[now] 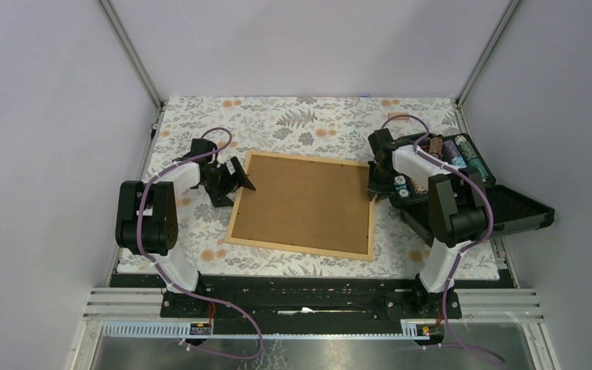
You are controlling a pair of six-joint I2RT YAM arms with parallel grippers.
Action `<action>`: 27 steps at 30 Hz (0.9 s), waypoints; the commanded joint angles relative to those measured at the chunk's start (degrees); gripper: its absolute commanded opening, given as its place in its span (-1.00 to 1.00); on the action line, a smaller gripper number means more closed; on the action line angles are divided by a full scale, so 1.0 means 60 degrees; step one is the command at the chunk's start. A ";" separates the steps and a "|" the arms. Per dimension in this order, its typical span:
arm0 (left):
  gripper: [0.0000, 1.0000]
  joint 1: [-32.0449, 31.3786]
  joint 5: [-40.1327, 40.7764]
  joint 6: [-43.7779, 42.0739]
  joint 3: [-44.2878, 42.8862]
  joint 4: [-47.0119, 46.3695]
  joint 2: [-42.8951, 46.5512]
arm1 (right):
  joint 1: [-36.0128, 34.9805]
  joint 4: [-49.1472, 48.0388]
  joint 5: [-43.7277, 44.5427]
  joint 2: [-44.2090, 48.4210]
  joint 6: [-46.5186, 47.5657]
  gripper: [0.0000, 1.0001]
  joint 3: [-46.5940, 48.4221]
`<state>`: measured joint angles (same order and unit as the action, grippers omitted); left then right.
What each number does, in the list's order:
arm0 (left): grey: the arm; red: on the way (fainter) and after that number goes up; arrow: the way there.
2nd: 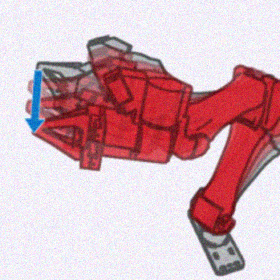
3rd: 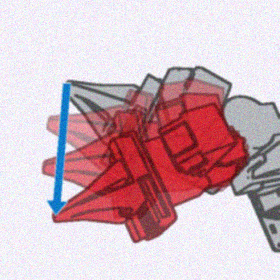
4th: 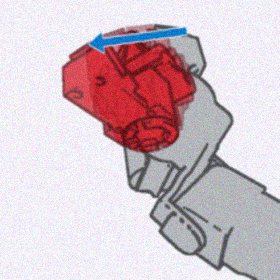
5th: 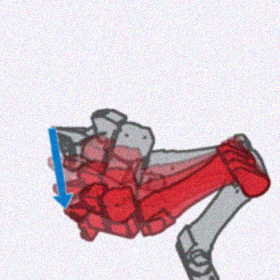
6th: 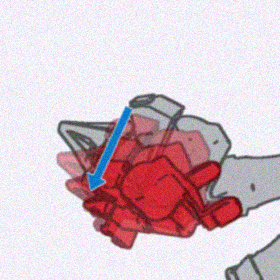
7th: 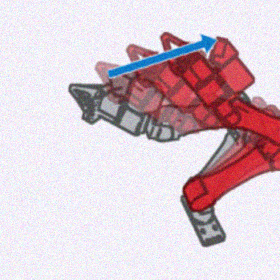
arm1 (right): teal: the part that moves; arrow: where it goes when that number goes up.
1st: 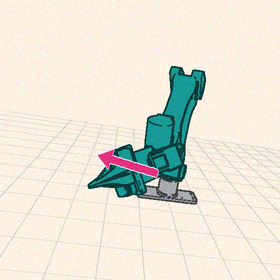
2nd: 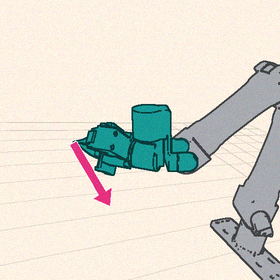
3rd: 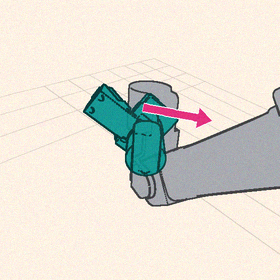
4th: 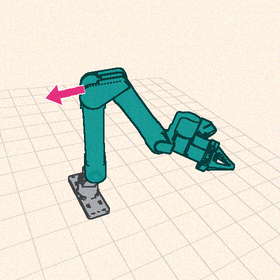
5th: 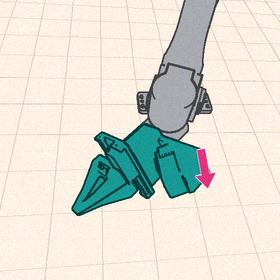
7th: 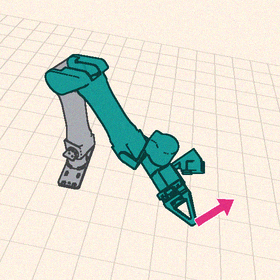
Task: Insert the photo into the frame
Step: Install the photo frame at the center of the board.
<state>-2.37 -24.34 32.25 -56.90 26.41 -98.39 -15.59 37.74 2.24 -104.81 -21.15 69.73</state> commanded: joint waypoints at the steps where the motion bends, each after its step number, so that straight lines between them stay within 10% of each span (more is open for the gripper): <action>1: 0.93 -0.0059 -0.0001 -0.0043 0.0299 0.0065 -0.0572 | 0.0054 -0.0025 -0.0112 -0.0244 0.0112 -0.42 0.0351; 27: 0.93 -0.0028 -0.0037 -0.0043 0.0300 0.0050 -0.0615 | 0.0404 -0.0088 -0.0351 0.0022 0.0111 -0.44 0.0257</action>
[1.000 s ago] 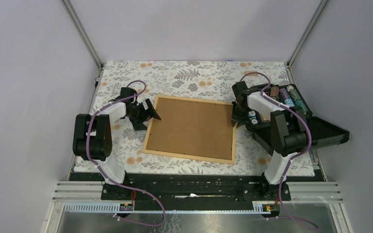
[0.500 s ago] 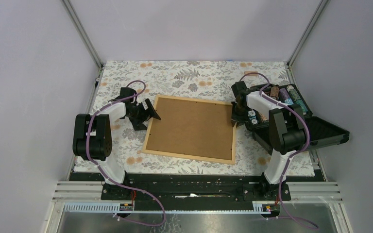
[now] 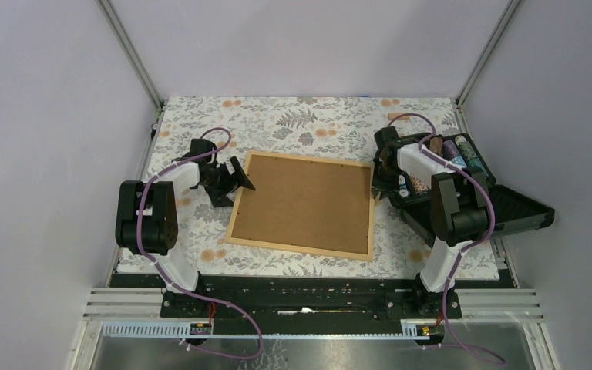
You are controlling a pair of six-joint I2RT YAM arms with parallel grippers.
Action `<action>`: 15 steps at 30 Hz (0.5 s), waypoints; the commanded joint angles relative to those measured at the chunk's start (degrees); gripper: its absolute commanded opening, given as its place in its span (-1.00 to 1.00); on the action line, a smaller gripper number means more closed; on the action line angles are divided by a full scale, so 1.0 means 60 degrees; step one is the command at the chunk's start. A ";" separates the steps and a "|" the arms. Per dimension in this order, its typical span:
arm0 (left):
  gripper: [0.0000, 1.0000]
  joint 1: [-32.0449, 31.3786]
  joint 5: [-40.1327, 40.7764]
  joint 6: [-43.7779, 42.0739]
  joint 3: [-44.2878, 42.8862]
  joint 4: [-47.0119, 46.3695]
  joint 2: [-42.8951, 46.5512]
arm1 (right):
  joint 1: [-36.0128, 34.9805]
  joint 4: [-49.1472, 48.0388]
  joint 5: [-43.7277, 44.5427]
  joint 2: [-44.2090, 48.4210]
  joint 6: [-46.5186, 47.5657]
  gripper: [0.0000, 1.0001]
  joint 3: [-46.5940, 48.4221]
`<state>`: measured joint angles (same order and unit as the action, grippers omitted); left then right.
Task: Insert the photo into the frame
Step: Install the photo frame at the center of the board.
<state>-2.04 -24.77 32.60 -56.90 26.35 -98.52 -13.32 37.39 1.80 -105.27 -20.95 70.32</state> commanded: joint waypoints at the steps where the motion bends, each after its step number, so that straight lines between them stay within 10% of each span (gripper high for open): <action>1: 0.93 -0.0084 0.0040 -0.0101 0.0300 0.0062 -0.0597 | 0.0023 -0.0111 -0.0406 0.0061 0.0079 -0.44 0.0121; 15: 0.93 -0.0070 0.0027 -0.0120 0.0321 0.0060 -0.0610 | 0.0025 -0.0257 -0.0410 -0.0036 -0.0043 -0.45 -0.0315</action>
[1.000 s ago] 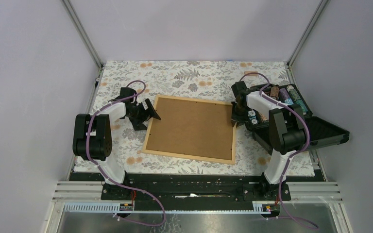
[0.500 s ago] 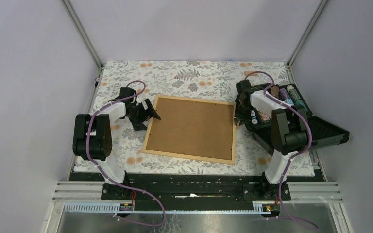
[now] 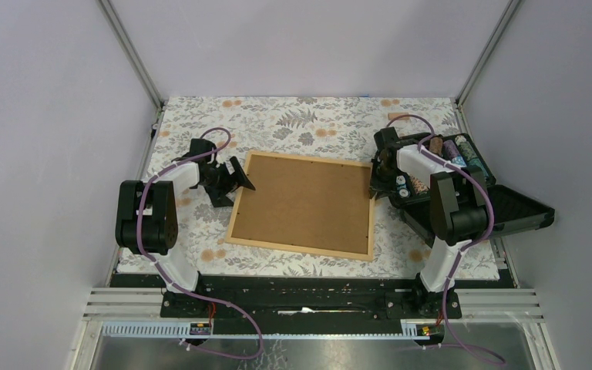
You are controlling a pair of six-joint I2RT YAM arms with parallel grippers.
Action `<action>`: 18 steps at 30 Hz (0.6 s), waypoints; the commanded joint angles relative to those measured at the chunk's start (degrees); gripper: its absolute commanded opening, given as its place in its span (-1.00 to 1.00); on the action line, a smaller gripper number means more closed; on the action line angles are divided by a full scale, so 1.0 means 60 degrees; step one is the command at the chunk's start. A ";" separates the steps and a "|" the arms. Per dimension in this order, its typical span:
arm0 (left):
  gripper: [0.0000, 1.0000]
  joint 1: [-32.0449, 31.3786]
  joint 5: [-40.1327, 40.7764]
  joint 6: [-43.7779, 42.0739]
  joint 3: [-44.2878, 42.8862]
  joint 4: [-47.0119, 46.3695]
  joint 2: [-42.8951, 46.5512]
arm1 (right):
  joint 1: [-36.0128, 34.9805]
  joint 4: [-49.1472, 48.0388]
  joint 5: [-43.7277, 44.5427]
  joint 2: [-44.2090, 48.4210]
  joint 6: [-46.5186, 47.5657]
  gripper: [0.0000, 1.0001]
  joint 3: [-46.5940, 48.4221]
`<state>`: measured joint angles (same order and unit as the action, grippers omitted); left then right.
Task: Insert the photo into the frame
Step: Install the photo frame at the center of the board.
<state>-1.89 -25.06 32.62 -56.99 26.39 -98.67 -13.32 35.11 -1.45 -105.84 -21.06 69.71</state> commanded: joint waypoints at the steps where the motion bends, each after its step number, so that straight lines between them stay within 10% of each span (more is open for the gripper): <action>1: 0.93 -0.0095 0.0068 -0.0109 0.0330 0.0054 -0.0597 | 0.0031 0.0146 0.0181 0.0131 -0.0006 -0.46 -0.0249; 18: 0.93 -0.0081 -0.0042 -0.0068 0.0343 -0.0001 -0.0642 | -0.0271 -0.0635 -0.0543 -0.0745 -0.0314 -0.47 -0.0333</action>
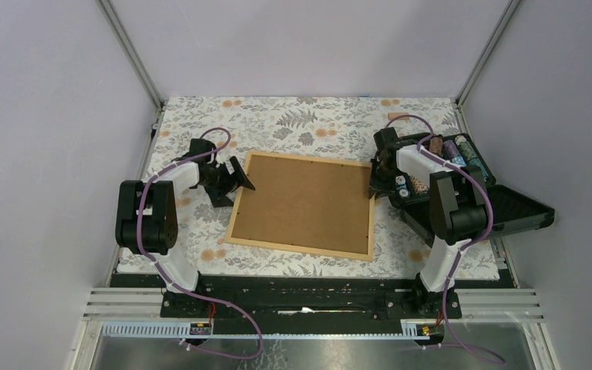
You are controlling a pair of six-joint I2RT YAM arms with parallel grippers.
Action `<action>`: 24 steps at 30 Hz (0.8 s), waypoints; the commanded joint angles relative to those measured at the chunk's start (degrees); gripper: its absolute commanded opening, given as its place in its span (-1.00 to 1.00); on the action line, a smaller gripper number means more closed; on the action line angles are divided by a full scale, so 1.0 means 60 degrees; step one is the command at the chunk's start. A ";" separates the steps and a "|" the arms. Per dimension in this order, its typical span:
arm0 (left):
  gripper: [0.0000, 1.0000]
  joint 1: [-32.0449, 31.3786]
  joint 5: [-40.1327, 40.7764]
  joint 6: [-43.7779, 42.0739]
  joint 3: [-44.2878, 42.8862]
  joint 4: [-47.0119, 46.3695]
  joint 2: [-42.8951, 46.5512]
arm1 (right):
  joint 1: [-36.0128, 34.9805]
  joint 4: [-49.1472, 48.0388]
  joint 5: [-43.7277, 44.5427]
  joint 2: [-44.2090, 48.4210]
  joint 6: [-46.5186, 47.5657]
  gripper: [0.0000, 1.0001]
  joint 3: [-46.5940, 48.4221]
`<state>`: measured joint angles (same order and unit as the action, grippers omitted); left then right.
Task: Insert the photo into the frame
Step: Install the photo frame at the center of the board.
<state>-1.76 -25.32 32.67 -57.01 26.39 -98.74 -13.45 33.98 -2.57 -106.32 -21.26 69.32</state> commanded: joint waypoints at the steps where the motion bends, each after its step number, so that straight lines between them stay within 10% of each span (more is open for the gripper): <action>1: 0.94 -0.0102 -0.0011 -0.0073 0.0347 -0.0004 -0.0634 | -0.0285 -0.0515 -0.0373 -0.0728 -0.0363 -0.46 -0.0293; 24: 0.93 -0.0102 -0.0105 -0.0068 0.0391 -0.0048 -0.0580 | -0.0879 -0.1506 -0.0580 -0.1509 -0.1307 -0.42 -0.0710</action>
<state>-1.72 -25.41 32.84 -57.01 26.37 -98.76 -14.48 33.43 -0.80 -107.20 -24.53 68.88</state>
